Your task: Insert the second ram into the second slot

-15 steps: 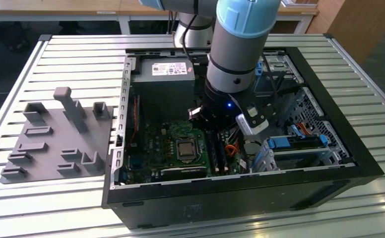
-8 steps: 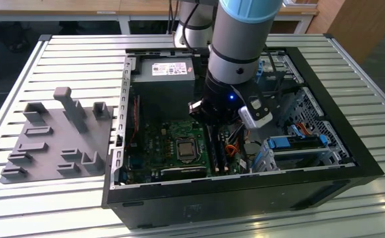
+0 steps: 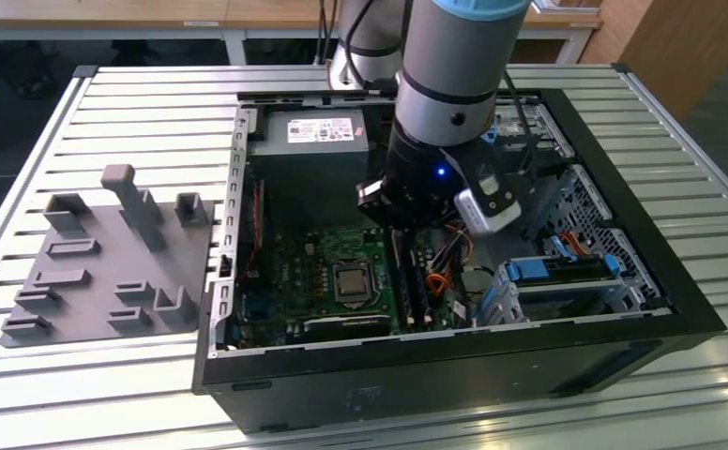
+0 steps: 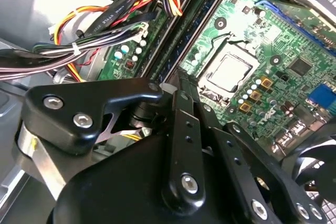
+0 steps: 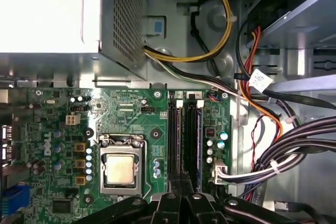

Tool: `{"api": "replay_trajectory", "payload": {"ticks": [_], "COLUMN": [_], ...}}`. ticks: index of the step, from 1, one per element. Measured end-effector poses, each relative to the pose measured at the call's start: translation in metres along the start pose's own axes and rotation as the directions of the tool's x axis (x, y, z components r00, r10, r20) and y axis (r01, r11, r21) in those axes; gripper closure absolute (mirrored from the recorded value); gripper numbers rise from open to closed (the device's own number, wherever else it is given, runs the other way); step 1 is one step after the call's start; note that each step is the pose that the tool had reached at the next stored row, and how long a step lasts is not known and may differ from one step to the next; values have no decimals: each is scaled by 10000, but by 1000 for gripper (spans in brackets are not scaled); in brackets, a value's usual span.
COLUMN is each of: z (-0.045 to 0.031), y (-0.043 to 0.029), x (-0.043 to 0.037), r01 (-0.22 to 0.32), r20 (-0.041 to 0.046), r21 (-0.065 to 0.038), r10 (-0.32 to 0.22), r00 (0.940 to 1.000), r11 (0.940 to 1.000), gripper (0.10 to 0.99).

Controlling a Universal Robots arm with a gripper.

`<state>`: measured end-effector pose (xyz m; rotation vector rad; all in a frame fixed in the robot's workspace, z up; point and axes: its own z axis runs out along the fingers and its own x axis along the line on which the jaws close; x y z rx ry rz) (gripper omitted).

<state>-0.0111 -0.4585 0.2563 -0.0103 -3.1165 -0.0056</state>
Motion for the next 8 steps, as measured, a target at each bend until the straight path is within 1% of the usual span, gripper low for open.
{"api": "replay_trajectory", "payload": {"ticks": [8], "z": [-10], "y": [0], "x": [0], "r01": [0], "r20": [-11], "r21": [1], "r10": [0], "r00": [10000], "r11": [10000], "gripper": [980]}}
